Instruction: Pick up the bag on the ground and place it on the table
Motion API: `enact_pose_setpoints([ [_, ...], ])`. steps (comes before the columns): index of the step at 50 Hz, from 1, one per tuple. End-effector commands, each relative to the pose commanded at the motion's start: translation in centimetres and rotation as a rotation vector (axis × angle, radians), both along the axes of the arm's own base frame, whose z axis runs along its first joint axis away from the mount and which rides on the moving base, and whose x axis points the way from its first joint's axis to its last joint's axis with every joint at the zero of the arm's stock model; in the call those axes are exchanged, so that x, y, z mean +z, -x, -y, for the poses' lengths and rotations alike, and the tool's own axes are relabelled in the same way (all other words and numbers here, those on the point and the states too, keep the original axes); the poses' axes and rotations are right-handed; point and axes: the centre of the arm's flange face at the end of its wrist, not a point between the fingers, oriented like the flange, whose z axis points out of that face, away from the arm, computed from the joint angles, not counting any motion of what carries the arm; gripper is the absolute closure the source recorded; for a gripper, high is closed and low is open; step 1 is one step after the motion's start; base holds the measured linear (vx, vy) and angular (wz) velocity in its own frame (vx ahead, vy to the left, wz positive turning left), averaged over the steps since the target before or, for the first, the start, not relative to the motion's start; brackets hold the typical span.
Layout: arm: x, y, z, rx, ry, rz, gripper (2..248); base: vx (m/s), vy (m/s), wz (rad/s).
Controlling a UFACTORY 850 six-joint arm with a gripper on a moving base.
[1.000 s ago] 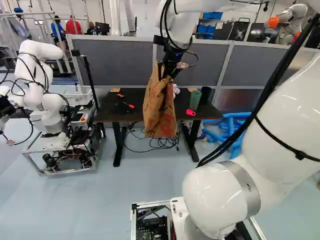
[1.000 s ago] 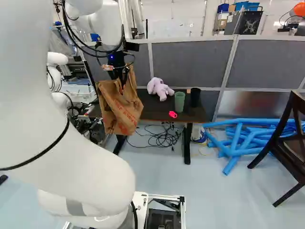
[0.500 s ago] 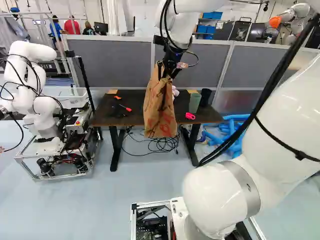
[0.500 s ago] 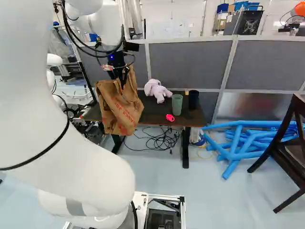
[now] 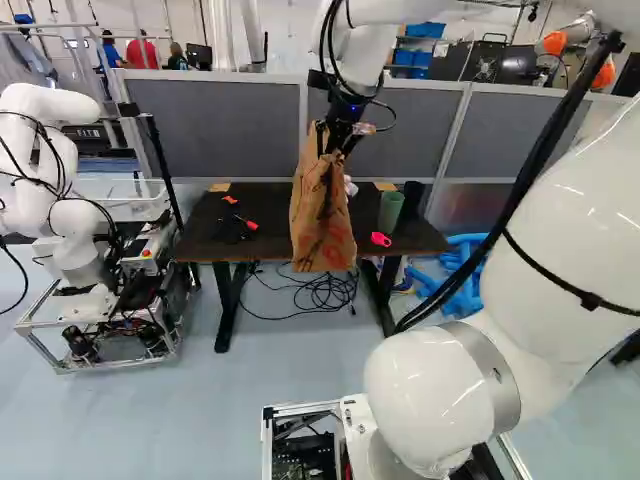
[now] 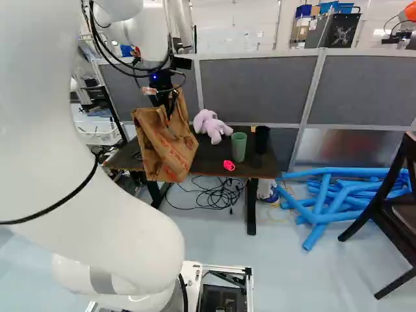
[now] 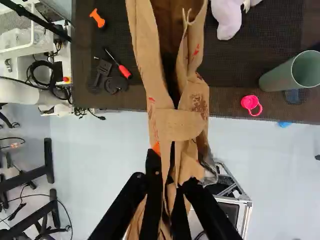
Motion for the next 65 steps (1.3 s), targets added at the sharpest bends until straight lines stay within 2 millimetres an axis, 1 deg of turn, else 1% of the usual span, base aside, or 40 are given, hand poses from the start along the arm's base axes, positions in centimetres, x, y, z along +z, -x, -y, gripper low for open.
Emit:
enact_pose_setpoints([
  [18, 0.0, -2.0, 0.3, 0.004, 0.024, 0.001, 229, -0.003, 0.000, -0.002],
  [50, 0.0, -6.9, 0.9, 0.037, 0.115, 0.014, 229, 0.000, 0.000, 0.000],
  [57, 0.0, -8.2, 0.6, 0.052, 0.135, 0.019, 229, 0.000, 0.000, 0.000],
  [65, 0.0, -9.7, -0.3, 0.067, 0.139, 0.025, 229, 0.000, 0.000, 0.000],
])
